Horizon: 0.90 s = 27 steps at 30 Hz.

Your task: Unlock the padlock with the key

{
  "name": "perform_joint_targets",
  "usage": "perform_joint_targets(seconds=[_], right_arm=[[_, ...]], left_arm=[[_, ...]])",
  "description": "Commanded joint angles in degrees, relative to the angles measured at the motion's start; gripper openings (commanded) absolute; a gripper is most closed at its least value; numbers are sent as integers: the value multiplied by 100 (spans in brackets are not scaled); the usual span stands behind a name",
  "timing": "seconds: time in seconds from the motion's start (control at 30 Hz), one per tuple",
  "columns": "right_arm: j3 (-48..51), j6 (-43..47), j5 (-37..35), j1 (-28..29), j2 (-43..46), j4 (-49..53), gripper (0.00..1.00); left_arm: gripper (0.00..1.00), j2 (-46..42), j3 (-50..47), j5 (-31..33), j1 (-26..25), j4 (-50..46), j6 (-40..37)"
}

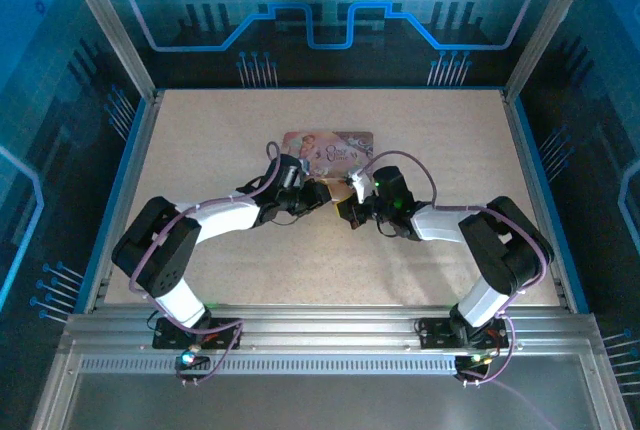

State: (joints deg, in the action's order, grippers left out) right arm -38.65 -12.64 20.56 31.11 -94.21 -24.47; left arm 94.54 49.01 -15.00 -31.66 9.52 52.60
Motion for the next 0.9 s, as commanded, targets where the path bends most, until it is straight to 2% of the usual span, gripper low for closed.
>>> perform_joint_targets(seconds=[0.0, 0.3, 0.57, 0.87], right_arm=[[-212, -53, 151, 50, 38, -379, 0], [-135, 197, -56, -56, 262, -228, 0], [-50, 913, -680, 287, 413, -196, 0], [129, 1156, -898, 464, 360, -579, 0]], left_arm=[[9, -120, -36, -380, -68, 248, 88], [9, -120, -67, -415, -68, 249, 98], [9, -171, -12, -486, -66, 185, 121], [10, -160, 1, -528, -66, 224, 222]])
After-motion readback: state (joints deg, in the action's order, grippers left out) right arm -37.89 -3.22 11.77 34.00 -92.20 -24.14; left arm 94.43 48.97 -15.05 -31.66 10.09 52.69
